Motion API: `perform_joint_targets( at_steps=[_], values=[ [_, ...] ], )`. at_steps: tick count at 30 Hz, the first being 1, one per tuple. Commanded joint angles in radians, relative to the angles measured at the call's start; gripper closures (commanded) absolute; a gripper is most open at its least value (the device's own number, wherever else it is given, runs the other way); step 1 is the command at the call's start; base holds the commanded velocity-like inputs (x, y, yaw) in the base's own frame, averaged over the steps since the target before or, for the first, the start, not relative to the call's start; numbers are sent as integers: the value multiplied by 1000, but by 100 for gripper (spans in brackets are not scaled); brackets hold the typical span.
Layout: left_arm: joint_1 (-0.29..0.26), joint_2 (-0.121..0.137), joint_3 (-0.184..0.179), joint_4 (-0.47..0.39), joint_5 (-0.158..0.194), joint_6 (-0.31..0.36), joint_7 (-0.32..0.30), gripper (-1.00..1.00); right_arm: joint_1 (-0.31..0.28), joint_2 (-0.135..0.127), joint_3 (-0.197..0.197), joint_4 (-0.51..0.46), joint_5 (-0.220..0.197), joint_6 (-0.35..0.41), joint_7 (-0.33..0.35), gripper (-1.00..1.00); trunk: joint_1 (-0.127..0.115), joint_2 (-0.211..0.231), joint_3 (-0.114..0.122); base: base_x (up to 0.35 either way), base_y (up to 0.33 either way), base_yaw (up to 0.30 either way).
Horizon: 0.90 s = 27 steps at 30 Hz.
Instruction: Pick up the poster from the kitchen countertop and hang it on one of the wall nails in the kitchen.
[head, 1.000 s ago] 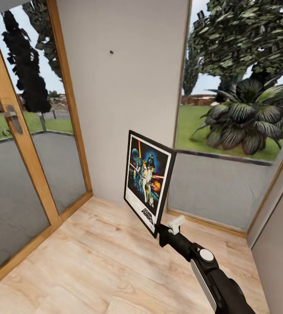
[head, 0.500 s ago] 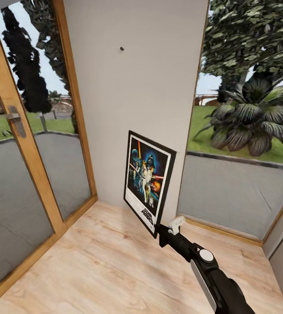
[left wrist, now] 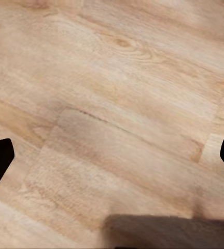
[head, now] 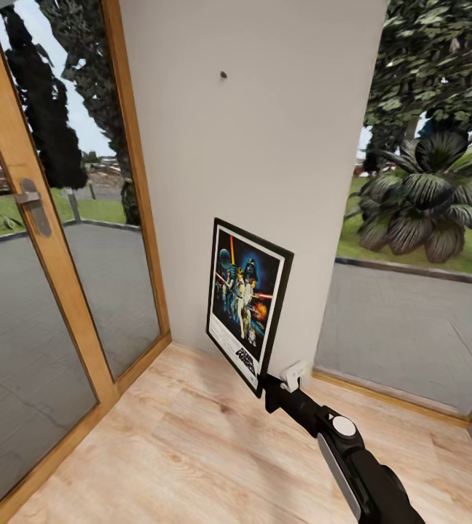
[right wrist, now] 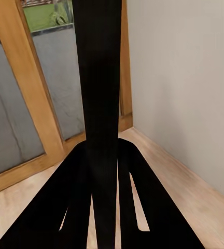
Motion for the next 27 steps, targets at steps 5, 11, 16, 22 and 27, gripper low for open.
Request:
perform_joint_targets(
  at_steps=[5,11,16,22,27],
  values=[
    [0,7,4,-8,-5,26,-7,-100,-1,0,0,-2,-10,8,5,100,0,-1,-1,92,100,0],
    [0,14,3,43,-4,-12,-8,-100,-1,0,0,-3,-10,11,5,100,0,-1,-1,179,182,0],
    [0,15,6,50,-5,-20,-71,-100,-1,0,1,-2,-10,8,5,100,0,-1,-1,233,258,0],
    [0,17,9,53,-7,-23,-123,-100,-1,0,1,-2,-8,6,5,100,0,-1,-1,239,275,-1],
    [0,17,9,66,-8,-24,-130,-100,-1,0,1,-2,-7,7,6,100,0,-1,0,220,294,-173]
  ],
)
